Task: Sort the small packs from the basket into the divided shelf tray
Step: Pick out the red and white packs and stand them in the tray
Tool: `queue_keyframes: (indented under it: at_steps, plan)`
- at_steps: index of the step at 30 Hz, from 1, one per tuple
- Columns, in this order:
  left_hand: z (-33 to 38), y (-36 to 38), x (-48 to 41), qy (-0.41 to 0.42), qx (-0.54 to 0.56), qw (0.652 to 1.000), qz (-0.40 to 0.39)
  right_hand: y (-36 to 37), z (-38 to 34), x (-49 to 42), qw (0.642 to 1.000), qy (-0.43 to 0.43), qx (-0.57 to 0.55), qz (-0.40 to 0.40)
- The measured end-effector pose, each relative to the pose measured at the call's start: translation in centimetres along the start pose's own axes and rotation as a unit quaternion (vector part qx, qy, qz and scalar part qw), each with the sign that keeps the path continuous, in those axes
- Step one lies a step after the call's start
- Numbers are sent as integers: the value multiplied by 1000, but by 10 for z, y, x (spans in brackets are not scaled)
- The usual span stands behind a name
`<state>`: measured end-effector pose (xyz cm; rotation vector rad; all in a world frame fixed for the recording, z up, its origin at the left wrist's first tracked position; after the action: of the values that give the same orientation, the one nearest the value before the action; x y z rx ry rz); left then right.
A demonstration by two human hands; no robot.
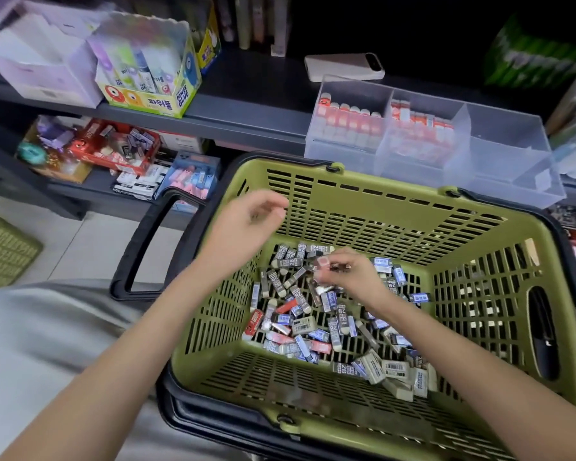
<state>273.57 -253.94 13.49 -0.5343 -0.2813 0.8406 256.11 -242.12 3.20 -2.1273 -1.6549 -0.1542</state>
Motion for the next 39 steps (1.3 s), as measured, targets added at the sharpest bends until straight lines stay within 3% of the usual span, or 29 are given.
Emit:
queue_keyframes:
  at_steps: [2, 5, 8, 11, 13, 15, 17, 18, 19, 21, 24, 26, 27, 29, 30, 34, 37, 39]
  plan:
    - [3, 21, 8, -107, 33, 983, -148, 0, -17, 15, 981, 28, -189, -26]
    - [5, 43, 20, -186, 95, 931, -299, 11, -38, 25, 962, 25, -258, -79]
    - [0, 42, 22, -225, 170, 927, -246, 20, -43, 27, 945, 8, -314, -94]
    - [-9, 32, 19, -260, 120, 944, -162, 27, -26, 23, 934, 43, -347, -80]
    - [-12, 30, 17, -273, 82, 945, -161, 37, -11, 19, 966, 48, -244, -69]
    - [-13, 30, 15, -315, 135, 928, -149, 48, 7, 11, 995, -20, 59, -78]
    - [-12, 29, 11, -372, 253, 885, -121, 58, 26, 0, 926, -103, 344, -119]
    - [-11, 28, 9, -393, 304, 861, -111, 61, 32, -4, 892, -118, 413, -139]
    - [-11, 27, 8, -406, 344, 840, -108, 63, 36, -7, 872, -124, 448, -155]
    - [-10, 26, 7, -423, 407, 800, -123, 62, 40, -9, 866, -135, 452, -165]
    - [-12, 26, 8, -430, 436, 770, -178, 48, 30, -4, 950, -72, 293, -80]
    - [-12, 27, 8, -410, 419, 786, -196, 31, 14, 3, 996, -10, 87, -5]
    - [-12, 29, 8, -391, 397, 808, -193, 24, 2, 8, 999, 7, -38, 11]
    - [-12, 35, 8, -347, 349, 852, -178, 16, -24, 20, 967, 5, -256, -6]
    - [-11, 37, 8, -326, 332, 868, -175, 16, -36, 26, 951, -10, -307, -24]
    - [-4, 46, 13, -271, 323, 888, -184, 34, -62, 39, 963, -80, -249, -56]
    - [-2, 46, 14, -304, 299, 900, -87, 42, -53, 39, 973, -84, -206, -51]
    - [-4, 39, 12, -317, 291, 902, -37, 47, -33, 37, 990, -62, -117, -57]
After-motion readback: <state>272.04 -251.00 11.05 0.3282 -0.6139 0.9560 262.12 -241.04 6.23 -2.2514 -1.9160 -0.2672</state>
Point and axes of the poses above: each hand's wrist, its own x-axis away from the middle knuckle, its own y-axis out of the palm, z = x × y, the point moved 1 cm from there along -x, towards the middle knuckle, and after that the axes turned 4 degrees about -x, right-handed, at the moved point
